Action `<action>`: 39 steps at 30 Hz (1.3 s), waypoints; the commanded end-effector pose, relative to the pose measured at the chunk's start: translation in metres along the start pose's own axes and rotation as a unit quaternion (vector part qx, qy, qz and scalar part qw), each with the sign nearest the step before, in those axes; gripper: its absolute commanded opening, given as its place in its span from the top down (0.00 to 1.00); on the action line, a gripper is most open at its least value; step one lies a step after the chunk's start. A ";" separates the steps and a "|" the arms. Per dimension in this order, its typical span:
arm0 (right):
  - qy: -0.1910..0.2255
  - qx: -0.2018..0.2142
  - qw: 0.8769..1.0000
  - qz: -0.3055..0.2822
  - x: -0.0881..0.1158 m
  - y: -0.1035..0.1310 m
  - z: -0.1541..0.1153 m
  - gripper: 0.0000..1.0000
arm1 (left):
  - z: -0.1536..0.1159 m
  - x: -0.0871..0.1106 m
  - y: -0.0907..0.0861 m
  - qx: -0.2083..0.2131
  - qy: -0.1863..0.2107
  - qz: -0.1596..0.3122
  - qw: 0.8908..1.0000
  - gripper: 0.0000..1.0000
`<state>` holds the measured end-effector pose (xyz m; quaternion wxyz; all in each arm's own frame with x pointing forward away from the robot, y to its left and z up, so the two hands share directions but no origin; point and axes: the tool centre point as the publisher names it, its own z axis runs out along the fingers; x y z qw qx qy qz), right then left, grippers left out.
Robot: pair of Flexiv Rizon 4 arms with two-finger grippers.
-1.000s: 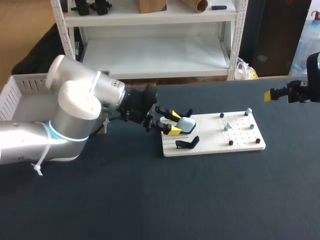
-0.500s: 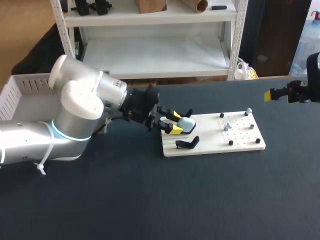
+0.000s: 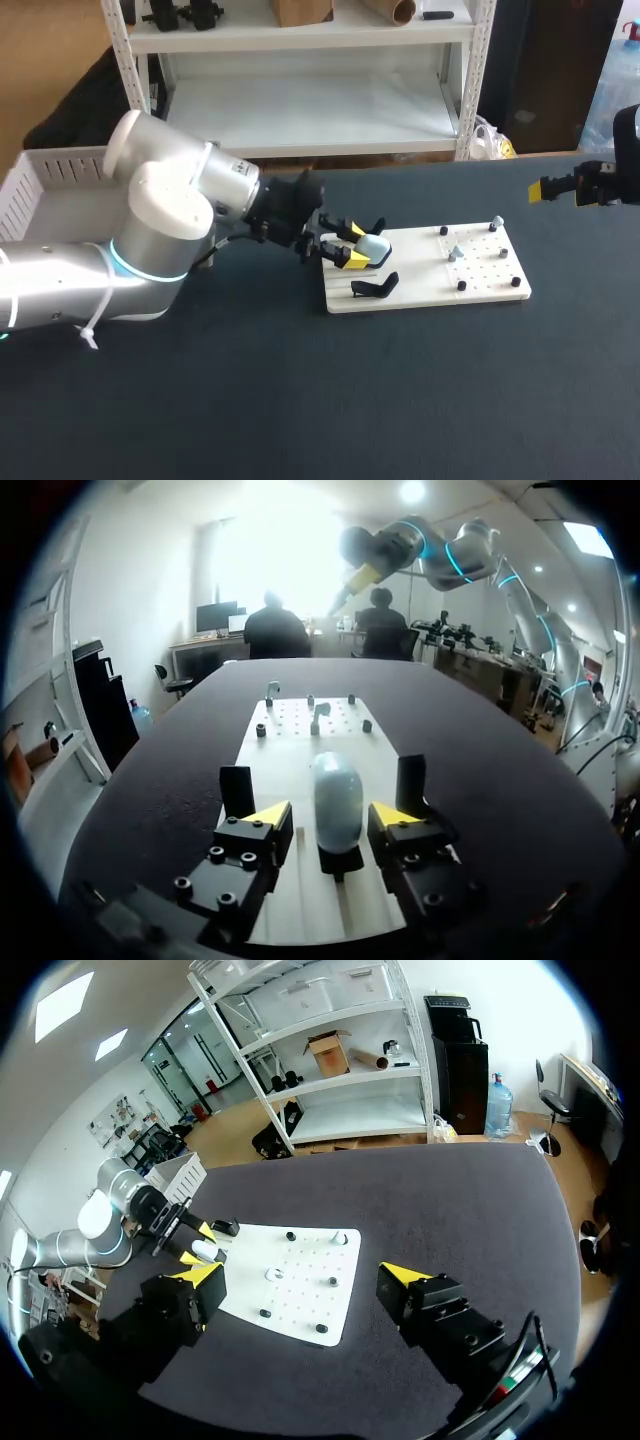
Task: Pick up each earbud case from the left stands, insert the matching earbuds, close the lid, and place the case in the box.
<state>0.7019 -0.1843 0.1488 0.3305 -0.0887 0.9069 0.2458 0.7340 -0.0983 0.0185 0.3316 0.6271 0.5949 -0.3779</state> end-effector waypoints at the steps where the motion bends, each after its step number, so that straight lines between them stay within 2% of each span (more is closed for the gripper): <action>1: 0.000 0.000 1.000 0.000 0.000 0.000 0.000 0.00 | 0.003 0.000 0.003 0.000 0.003 0.001 1.000 0.52; 12: 0.000 0.000 1.000 0.000 0.000 0.000 0.000 0.00 | 0.004 0.001 0.002 -0.005 0.006 0.005 1.000 0.55; 15: 0.000 0.000 1.000 0.000 0.000 0.000 0.000 0.00 | 0.004 0.000 0.002 -0.006 0.006 0.007 1.000 0.60; 17: 0.000 0.000 1.000 0.000 0.000 0.000 0.000 0.00 | 0.004 0.000 0.002 -0.006 0.006 0.007 1.000 0.65; 18: 0.000 0.000 1.000 0.000 0.000 0.000 0.000 0.00 | 0.004 0.000 0.002 -0.007 0.006 0.008 1.000 0.73; 19: 0.000 0.000 1.000 0.000 0.000 0.000 0.000 0.00 | 0.004 -0.001 0.001 -0.007 0.006 0.008 1.000 0.85; 21: 0.000 0.000 1.000 0.000 0.000 0.000 0.000 0.00 | 0.003 -0.001 0.001 -0.007 0.005 0.008 1.000 0.98; 22: 0.000 0.000 1.000 0.000 0.000 0.000 0.000 0.00 | 0.003 -0.001 0.001 -0.007 0.005 0.009 1.000 1.00; 31: 0.000 0.000 1.000 0.000 0.000 0.000 0.000 0.00 | -0.013 -0.008 -0.005 -0.008 -0.011 0.013 1.000 1.00; 39: 0.000 0.000 1.000 0.000 0.000 0.000 0.000 0.00 | -0.032 -0.040 -0.023 -0.013 -0.057 0.028 0.998 1.00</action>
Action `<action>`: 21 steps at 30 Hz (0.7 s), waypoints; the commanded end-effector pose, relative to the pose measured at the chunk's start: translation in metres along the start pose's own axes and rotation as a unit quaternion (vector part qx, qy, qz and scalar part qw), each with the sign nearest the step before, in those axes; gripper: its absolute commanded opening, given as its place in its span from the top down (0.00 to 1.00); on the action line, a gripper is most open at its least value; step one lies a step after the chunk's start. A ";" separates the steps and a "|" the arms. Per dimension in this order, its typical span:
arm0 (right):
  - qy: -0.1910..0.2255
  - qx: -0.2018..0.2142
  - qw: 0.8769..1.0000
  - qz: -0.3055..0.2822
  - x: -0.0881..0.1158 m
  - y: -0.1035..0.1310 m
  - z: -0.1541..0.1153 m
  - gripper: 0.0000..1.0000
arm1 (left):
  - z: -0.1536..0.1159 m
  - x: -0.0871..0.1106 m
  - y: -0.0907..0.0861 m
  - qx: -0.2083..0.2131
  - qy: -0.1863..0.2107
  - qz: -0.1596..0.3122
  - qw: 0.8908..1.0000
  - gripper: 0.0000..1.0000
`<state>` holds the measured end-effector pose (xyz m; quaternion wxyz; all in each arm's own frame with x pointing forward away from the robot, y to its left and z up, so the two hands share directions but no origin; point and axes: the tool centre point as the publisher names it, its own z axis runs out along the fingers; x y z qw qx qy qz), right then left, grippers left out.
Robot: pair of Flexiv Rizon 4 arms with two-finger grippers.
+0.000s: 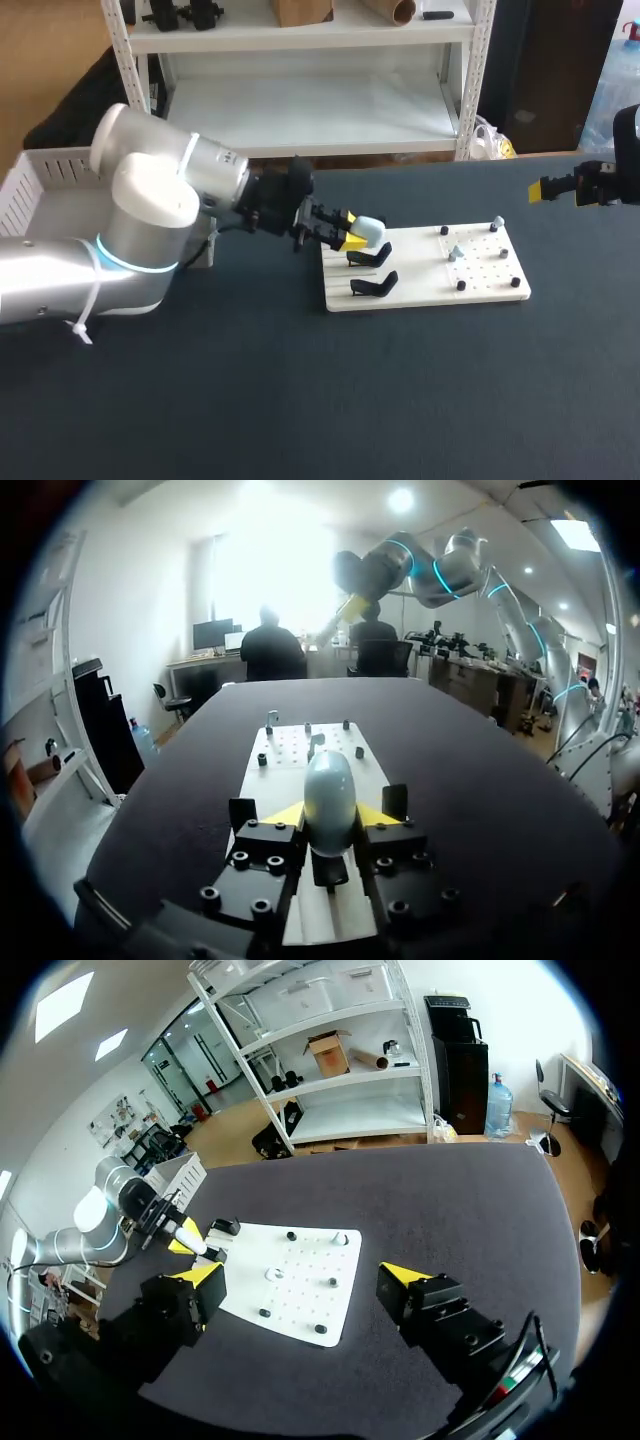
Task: Pick up each earbud case from the left stands, insert the matching earbuds, close the lid, and place the case in the box.
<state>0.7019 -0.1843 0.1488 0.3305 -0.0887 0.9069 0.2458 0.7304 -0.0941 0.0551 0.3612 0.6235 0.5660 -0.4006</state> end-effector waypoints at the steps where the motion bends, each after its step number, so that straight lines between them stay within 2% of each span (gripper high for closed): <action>1: 0.000 0.000 1.000 0.000 0.000 0.000 0.000 0.00 | -0.010 -0.014 -0.019 -0.018 -0.015 0.009 1.000 1.00; 6: 0.000 0.000 1.000 0.000 0.000 0.000 0.000 0.00 | -0.016 -0.036 -0.026 -0.036 -0.046 0.013 0.998 1.00; 10: 0.000 0.000 1.000 0.000 0.000 0.000 0.000 0.00 | -0.027 -0.054 -0.023 -0.059 -0.069 -0.004 0.996 1.00; 21: 0.000 0.000 1.000 0.000 0.000 0.000 0.000 0.00 | -0.027 -0.054 -0.023 -0.059 -0.069 -0.004 0.996 1.00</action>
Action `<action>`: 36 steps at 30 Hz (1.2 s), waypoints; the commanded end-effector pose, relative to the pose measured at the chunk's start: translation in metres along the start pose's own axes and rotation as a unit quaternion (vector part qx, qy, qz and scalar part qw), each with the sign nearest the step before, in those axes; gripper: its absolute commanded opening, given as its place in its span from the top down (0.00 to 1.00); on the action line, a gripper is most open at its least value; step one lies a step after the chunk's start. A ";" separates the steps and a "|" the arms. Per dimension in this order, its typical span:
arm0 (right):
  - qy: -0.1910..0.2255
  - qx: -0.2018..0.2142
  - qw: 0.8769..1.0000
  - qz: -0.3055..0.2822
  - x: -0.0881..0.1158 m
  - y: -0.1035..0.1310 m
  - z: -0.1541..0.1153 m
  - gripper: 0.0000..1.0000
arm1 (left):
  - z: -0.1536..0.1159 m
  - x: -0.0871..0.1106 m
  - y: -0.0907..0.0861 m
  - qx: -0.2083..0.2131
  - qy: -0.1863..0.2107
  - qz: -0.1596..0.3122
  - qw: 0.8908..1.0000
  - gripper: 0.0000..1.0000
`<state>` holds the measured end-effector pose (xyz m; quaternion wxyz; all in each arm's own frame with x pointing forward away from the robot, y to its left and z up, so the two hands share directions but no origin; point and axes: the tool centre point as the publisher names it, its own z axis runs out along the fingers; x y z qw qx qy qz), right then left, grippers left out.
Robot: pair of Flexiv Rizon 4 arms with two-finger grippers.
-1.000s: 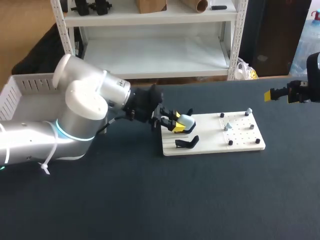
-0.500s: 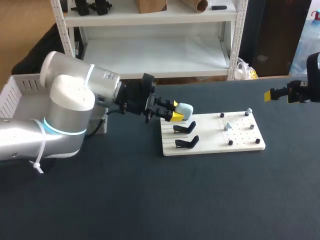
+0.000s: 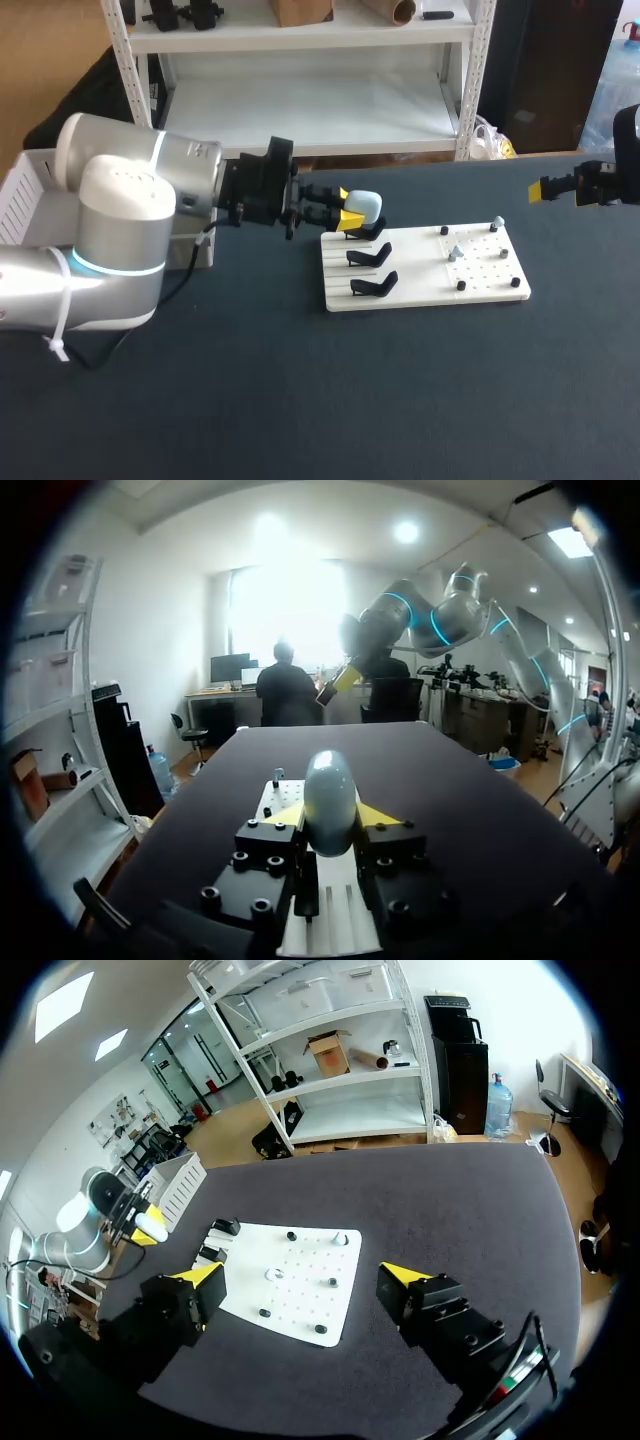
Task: Pick up each earbud case from the left stands, insert the matching earbuds, close the lid, and place the case in the box.
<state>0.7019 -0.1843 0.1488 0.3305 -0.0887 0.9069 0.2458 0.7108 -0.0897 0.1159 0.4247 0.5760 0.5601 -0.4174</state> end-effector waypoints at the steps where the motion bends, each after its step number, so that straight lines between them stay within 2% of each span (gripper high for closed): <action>1: 0.000 0.000 1.000 0.000 0.000 0.000 0.000 0.00 | 0.000 0.000 -0.003 -0.014 -0.002 0.001 1.000 1.00; 11: 0.000 0.000 1.000 0.000 0.000 0.000 0.000 0.00 | 0.000 0.000 -0.003 -0.014 -0.002 0.001 1.000 1.00; 13: 0.000 0.000 1.000 0.000 0.000 0.000 0.000 0.00 | -0.005 0.005 -0.011 -0.019 -0.036 -0.021 0.999 1.00; 20: 0.000 0.000 1.000 0.000 0.000 0.000 0.000 0.00 | -0.001 0.001 -0.026 -0.020 -0.070 -0.019 0.997 1.00; 28: 0.034 -0.004 0.998 -0.045 0.024 0.034 -0.003 0.00 | 0.012 -0.002 -0.028 0.002 -0.078 -0.002 0.997 1.00; 36: 0.056 -0.008 0.995 -0.080 0.046 0.075 -0.014 0.00 | 0.019 -0.002 -0.021 0.018 -0.083 -0.001 0.996 1.00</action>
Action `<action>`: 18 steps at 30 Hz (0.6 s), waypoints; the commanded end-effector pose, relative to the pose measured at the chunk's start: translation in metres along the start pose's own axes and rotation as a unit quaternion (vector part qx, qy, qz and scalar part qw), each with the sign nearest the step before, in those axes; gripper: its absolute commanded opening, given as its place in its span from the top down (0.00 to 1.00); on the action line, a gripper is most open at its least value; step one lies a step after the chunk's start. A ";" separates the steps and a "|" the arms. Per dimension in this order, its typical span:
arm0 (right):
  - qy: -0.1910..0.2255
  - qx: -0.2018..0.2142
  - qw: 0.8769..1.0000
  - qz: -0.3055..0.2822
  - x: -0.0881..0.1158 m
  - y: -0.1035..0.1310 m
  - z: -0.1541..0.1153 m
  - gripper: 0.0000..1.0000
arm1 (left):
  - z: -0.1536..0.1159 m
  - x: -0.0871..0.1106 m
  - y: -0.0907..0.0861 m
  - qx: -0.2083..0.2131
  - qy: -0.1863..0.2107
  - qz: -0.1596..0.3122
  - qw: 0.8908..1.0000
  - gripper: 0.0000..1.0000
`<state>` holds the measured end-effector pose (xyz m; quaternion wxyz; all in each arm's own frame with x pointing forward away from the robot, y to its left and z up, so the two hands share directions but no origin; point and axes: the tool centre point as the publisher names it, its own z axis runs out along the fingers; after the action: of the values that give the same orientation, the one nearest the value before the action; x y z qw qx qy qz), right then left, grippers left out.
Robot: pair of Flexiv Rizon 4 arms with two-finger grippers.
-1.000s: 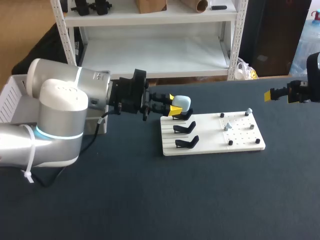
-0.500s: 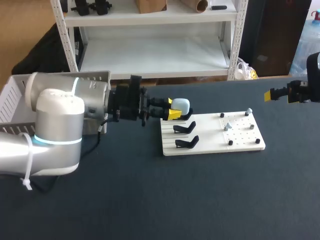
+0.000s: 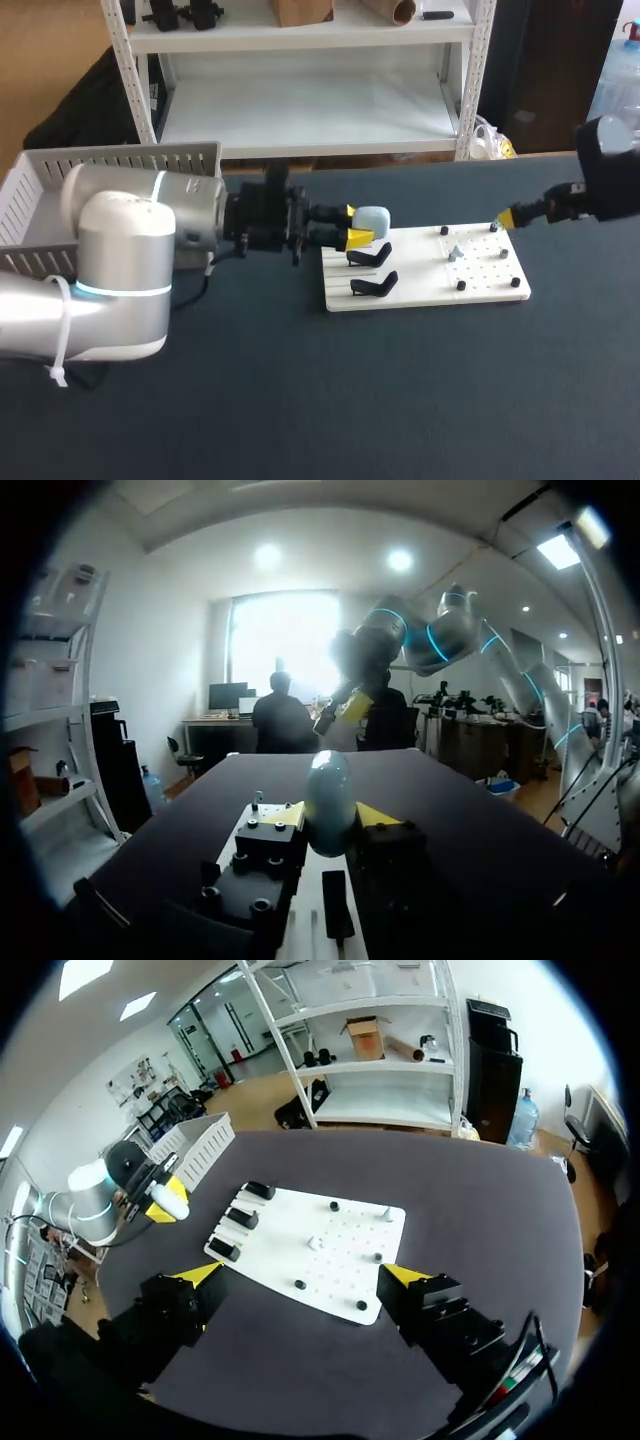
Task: Pick up each earbud case from the left stands, insert the matching earbuds, close the lid, and place the case in the box.
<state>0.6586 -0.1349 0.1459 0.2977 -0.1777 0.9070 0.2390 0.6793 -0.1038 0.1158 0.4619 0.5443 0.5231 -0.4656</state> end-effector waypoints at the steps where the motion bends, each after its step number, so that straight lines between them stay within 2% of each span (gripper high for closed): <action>1: 0.013 0.016 1.000 -0.015 0.012 0.029 -0.015 0.00 | 0.005 0.004 0.012 0.013 -0.008 0.000 1.000 1.00; 8: 0.053 0.013 0.997 -0.059 0.026 0.063 -0.005 0.00 | 0.006 0.004 0.017 0.017 -0.013 0.008 1.000 1.00; 18: 0.059 -0.005 0.996 -0.070 0.024 0.086 0.011 0.00 | 0.007 0.007 0.017 0.015 -0.005 0.021 1.000 1.00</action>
<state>0.6043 -0.0709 0.1542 0.2559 -0.2599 0.9043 0.2218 0.6965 -0.1101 0.1095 0.4645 0.5598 0.5034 -0.4663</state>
